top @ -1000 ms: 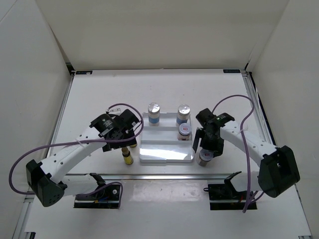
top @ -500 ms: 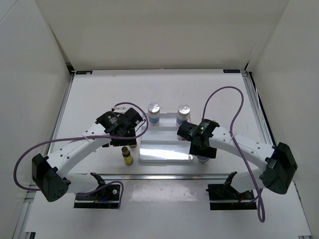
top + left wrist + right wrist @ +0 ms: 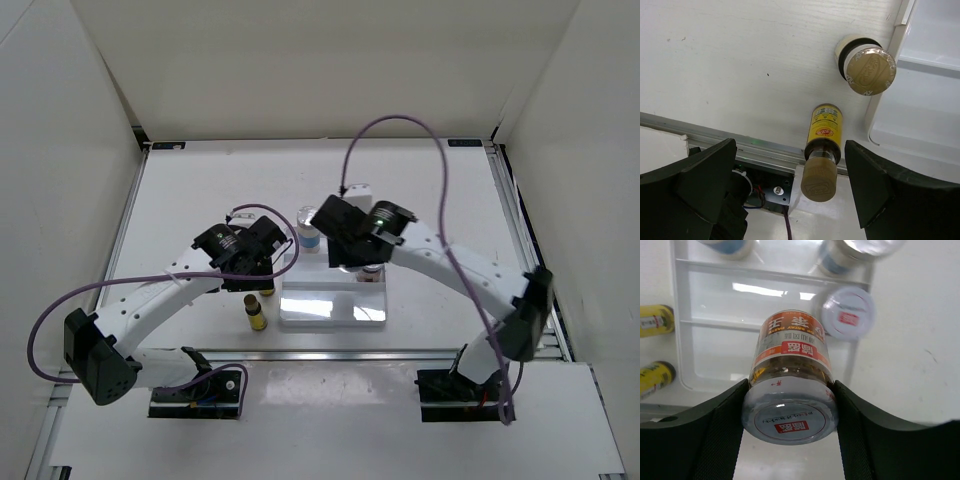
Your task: Organize the condiment bottles
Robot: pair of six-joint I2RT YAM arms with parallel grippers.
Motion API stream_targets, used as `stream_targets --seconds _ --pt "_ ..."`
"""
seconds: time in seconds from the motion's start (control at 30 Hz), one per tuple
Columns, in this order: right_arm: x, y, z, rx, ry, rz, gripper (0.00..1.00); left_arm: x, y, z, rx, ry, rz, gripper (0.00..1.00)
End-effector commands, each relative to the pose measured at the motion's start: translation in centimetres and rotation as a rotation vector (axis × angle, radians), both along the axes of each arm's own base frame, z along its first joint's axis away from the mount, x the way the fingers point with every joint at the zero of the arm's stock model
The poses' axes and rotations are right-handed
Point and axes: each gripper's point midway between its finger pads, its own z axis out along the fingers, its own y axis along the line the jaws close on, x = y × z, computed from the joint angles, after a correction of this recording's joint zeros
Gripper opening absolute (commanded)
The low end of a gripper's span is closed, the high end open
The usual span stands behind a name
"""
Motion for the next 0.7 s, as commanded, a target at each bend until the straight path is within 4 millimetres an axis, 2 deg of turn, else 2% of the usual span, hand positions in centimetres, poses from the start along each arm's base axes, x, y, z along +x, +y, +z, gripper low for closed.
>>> stream_targets --seconds 0.0,0.03,0.1,0.13,0.17,0.2,0.27,0.33,0.37,0.43,0.53,0.67 --pt "2.7 5.4 -0.9 0.033 -0.052 0.14 0.0 0.4 0.2 0.6 -0.007 -0.046 -0.001 1.0" --pt "3.4 7.4 -1.6 0.061 -0.043 0.152 0.0 0.3 0.2 0.8 -0.014 -0.053 -0.001 1.0" --pt "3.9 8.6 -2.8 0.056 -0.035 0.171 0.0 0.4 0.1 1.0 -0.029 -0.068 -0.001 1.0" --pt "4.2 9.1 -4.3 0.027 -0.015 0.171 0.0 0.4 0.1 1.2 -0.035 -0.075 -0.001 1.0" --pt "4.6 9.8 -4.4 0.034 -0.02 0.171 0.0 0.4 0.1 1.2 -0.035 -0.075 -0.001 1.0" --pt "4.5 10.1 -5.8 0.013 0.008 0.177 0.0 0.2 0.3 1.2 -0.037 -0.077 0.0 1.0" --pt "4.9 11.0 -6.5 0.031 0.006 0.181 0.0 0.2 0.3 1.2 -0.037 -0.077 0.0 1.0" --pt "5.1 11.3 -7.6 0.024 0.011 0.181 0.0 0.2 0.4 1.4 -0.045 -0.085 0.0 1.0" --pt "5.4 11.8 -7.4 0.039 -0.004 0.189 0.0 0.2 0.4 1.4 -0.045 -0.085 0.0 1.0" --pt "5.5 11.7 -8.3 0.024 -0.007 0.183 0.0 0.2 0.4 1.4 -0.045 -0.085 0.0 1.0" --pt "5.9 12.0 -8.5 0.024 -0.022 0.186 0.0 0.2 0.3 1.2 -0.039 -0.078 0.0 1.0" --pt "5.9 12.0 -9.8 0.0 -0.005 0.186 0.0 0.2 0.3 1.2 -0.039 -0.078 0.0 1.0"
